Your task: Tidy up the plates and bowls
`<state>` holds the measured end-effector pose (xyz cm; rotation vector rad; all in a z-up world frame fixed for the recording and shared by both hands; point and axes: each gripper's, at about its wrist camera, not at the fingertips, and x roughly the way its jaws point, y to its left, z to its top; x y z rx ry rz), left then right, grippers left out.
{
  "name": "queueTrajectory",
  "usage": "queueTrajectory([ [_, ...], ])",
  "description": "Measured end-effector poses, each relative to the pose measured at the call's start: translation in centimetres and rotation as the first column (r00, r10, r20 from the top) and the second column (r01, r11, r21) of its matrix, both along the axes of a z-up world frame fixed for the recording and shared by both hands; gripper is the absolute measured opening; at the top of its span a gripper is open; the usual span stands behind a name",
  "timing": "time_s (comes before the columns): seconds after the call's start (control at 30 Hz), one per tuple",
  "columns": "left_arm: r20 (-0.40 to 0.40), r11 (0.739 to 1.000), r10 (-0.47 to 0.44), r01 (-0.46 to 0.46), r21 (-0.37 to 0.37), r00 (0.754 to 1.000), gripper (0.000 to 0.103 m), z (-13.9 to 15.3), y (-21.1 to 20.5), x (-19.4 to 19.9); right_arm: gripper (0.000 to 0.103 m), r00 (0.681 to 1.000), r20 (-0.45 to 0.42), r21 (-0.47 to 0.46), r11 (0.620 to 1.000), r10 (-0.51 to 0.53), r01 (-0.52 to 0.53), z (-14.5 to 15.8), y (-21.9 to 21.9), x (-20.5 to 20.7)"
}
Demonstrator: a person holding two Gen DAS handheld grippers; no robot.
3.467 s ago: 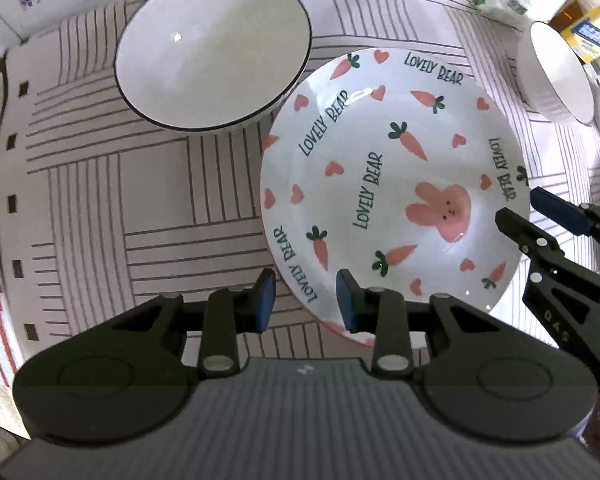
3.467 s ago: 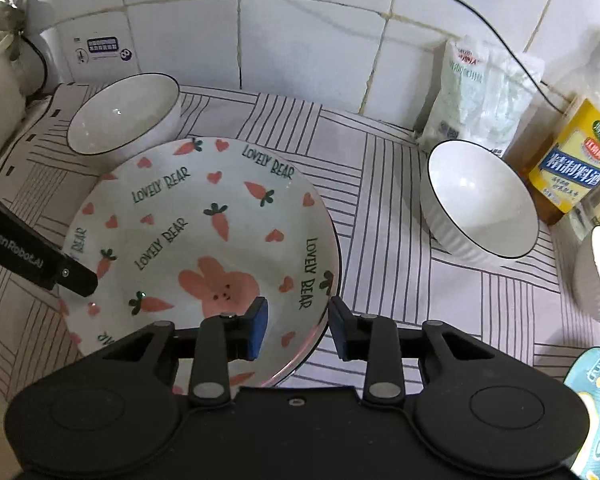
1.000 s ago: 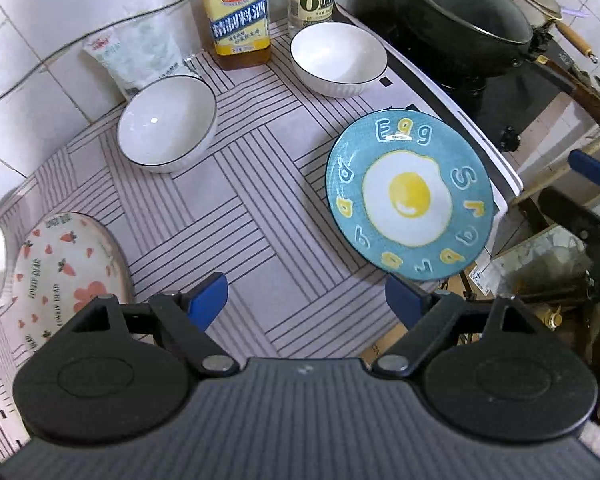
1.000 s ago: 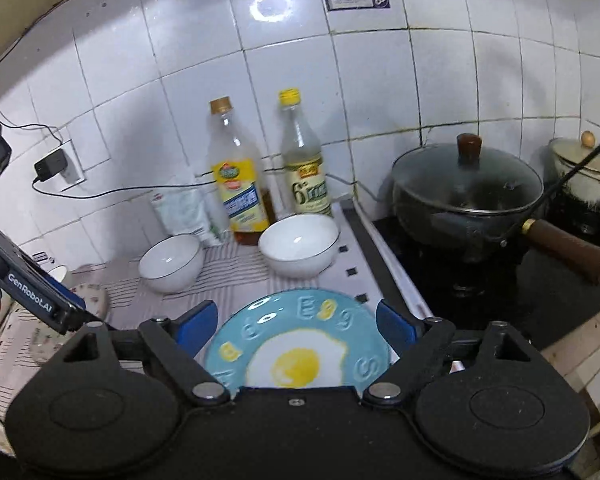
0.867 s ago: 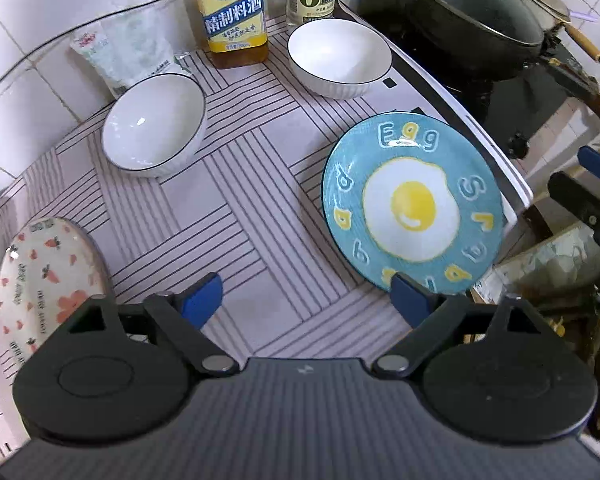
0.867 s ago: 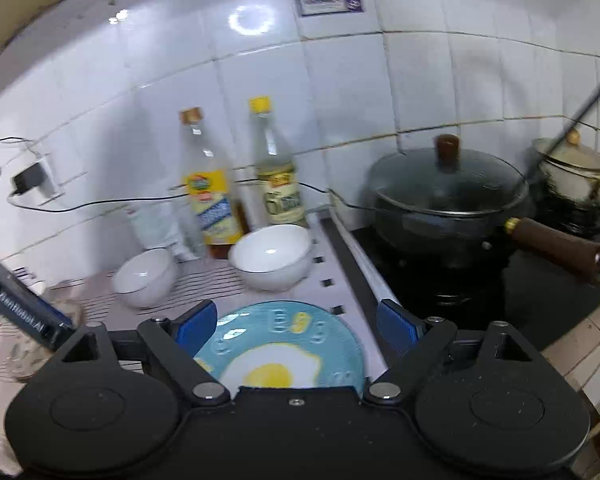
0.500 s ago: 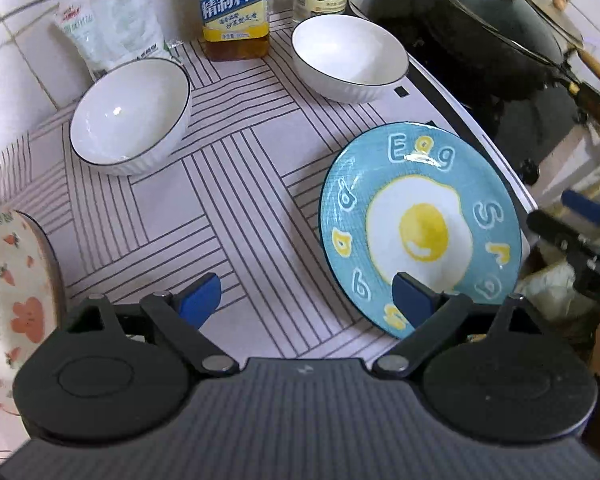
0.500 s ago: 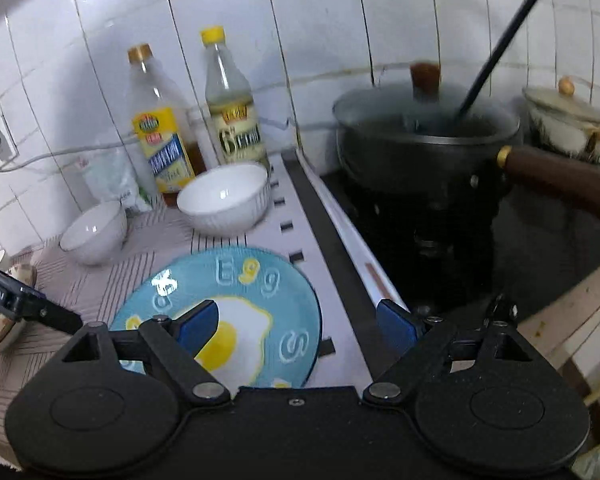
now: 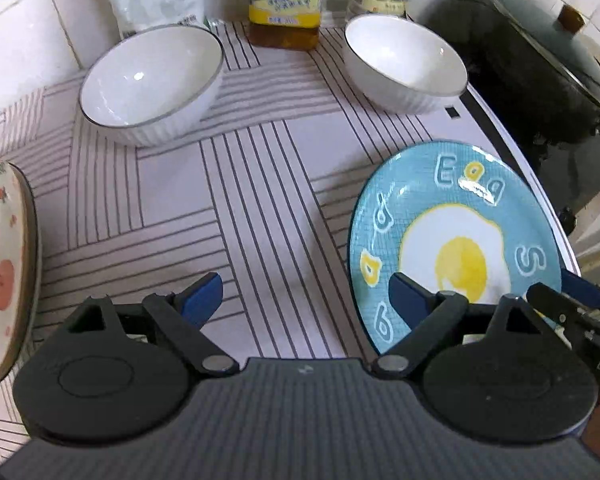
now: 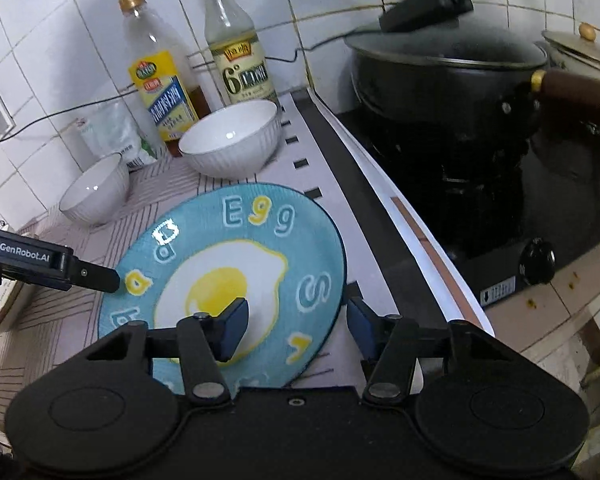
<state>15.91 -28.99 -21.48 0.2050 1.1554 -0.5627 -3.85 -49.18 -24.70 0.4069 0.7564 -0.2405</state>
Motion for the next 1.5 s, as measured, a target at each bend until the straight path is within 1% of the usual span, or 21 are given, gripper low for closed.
queueTrajectory([
  [0.03, -0.015, 1.0, -0.018, 0.018, 0.009, 1.0, 0.082, -0.3, -0.2, -0.1, 0.059, 1.0, 0.001, 0.011, 1.0, -0.002, 0.002, -0.1, -0.1, -0.1],
  [0.07, -0.034, 0.999, -0.047, 0.048, 0.025, 0.998, 0.071, -0.6, -0.5, -0.1, 0.058, 1.0, 0.005, 0.026, 1.0, -0.001, 0.001, -0.2, -0.2, -0.1],
  [0.13, -0.043, 0.994, -0.097, 0.099, 0.048, 0.994, 0.07, -0.9, -1.1, -0.4, 0.056, 1.0, 0.013, 0.062, 0.998, -0.001, 0.0, -0.4, -0.3, 0.0],
  [0.17, -0.037, 0.992, -0.107, 0.109, 0.055, 0.994, 0.066, -0.9, -1.4, -0.4, 0.054, 1.0, 0.017, 0.075, 0.997, -0.007, 0.006, -0.5, -0.4, -0.2],
  [0.23, -0.052, 0.992, -0.115, 0.117, 0.049, 0.992, 0.058, -0.9, -1.7, -0.3, 0.041, 1.0, 0.011, 0.093, 0.996, -0.002, 0.001, -0.7, -0.9, -0.4],
  [0.27, -0.067, 0.993, -0.108, 0.11, 0.04, 0.992, 0.054, -1.0, -1.7, -0.1, 0.025, 1.0, -0.003, 0.112, 0.994, -0.008, 0.008, -0.9, -1.5, -0.4],
  [0.3, -0.084, 0.995, -0.098, 0.1, 0.026, 0.992, 0.048, -1.1, -1.6, 0.1, 0.016, 1.0, -0.013, 0.141, 0.99, -0.017, 0.019, -1.1, -2.0, -0.5],
  [0.33, -0.107, 0.996, -0.092, 0.093, 0.003, 0.99, 0.043, -1.2, -1.6, 0.4, 0.015, 1.0, -0.011, 0.177, 0.984, -0.021, 0.022, -1.3, -2.5, -0.6],
  [0.4, -0.137, 0.995, -0.104, 0.101, -0.025, 0.985, 0.025, -1.1, -1.7, 0.6, 0.015, 1.0, -0.006, 0.206, 0.978, -0.017, 0.018, -1.5, -2.9, -0.7],
  [0.47, -0.118, 0.992, -0.128, 0.127, -0.02, 0.985, 0.02, -0.7, -2.2, 0.5, 0.015, 1.0, -0.011, 0.198, 0.98, -0.004, 0.007, -1.5, -2.8, -0.4],
  [0.53, -0.077, 0.991, -0.132, 0.131, -0.009, 0.988, 0.02, -0.5, -2.3, 0.1, 0.015, 1.0, -0.015, 0.204, 0.979, 0.004, -0.001, -1.6, -2.9, -0.2],
  [0.67, -0.025, 0.988, -0.152, 0.151, -0.026, 0.988, 0.021, -0.5, -1.6, -0.5, 0.015, 1.0, -0.012, 0.238, 0.971, 0.002, 0.001, -1.9, -3.3, -0.1],
  [0.73, -0.04, 0.988, -0.153, 0.151, -0.034, 0.987, 0.024, -0.5, -1.5, -0.4, 0.017, 1.0, -0.015, 0.267, 0.964, -0.007, 0.01, -2.4, -3.3, 0.1],
  [0.8, -0.074, 0.988, -0.145, 0.141, -0.054, 0.987, 0.033, -1.0, -1.7, 0.2, 0.019, 1.0, -0.005, 0.271, 0.962, -0.021, 0.022, -2.6, -3.0, 0.3],
  [0.87, -0.076, 0.989, -0.137, 0.133, -0.06, 0.988, 0.033, -1.1, -1.8, 0.3, 0.019, 0.998, 0.007, 0.304, 0.951, -0.057, 0.052, -2.8, -3.1, 0.1],
  [0.93, -0.072, 0.989, -0.142, 0.14, -0.036, 0.987, 0.034, -1.0, -2.2, 0.1, 0.016, 0.995, 0.015, 0.343, 0.936, -0.094, 0.083, -3.2, -3.4, -0.2],
  [1.03, -0.073, 0.989, -0.147, 0.146, -0.023, 0.986, 0.034, -0.8, -2.3, -0.5, 0.015, 0.989, -0.013, 0.377, 0.915, -0.15, 0.144, -3.1, -3.4, -0.3],
  [1.1, -0.06, 0.987, -0.161, 0.161, -0.02, 0.985, 0.034, -0.3, -2.0, -0.9, 0.016, 0.99, -0.028, 0.361, 0.922, -0.137, 0.138, -2.6, -3.0, 0.0],
  [1.2, -0.024, 0.988, -0.152, 0.151, -0.025, 0.988, 0.033, 1.3, -1.2, -1.3, 0.017, 0.995, -0.01, 0.386, 0.918, -0.099, 0.095, -1.8, -2.8, -0.2],
  [1.33, 0.024, 0.989, -0.151, 0.15, 0.004, 0.988, 0.032, 3.0, -0.1, -2.2, 0.019, 1.0, -0.019, 0.351, 0.936, -0.013, 0.019, -0.6, -1.3, -0.1],
  [1.5, 0.022, 0.992, -0.123, 0.123, 0.003, 0.992, 0.032, 4.8, 2.3, -2.8, 0.019, 0.999, 0.003, 0.324, 0.945, 0.048, -0.047, 1.2, 0.5, -0.4],
])
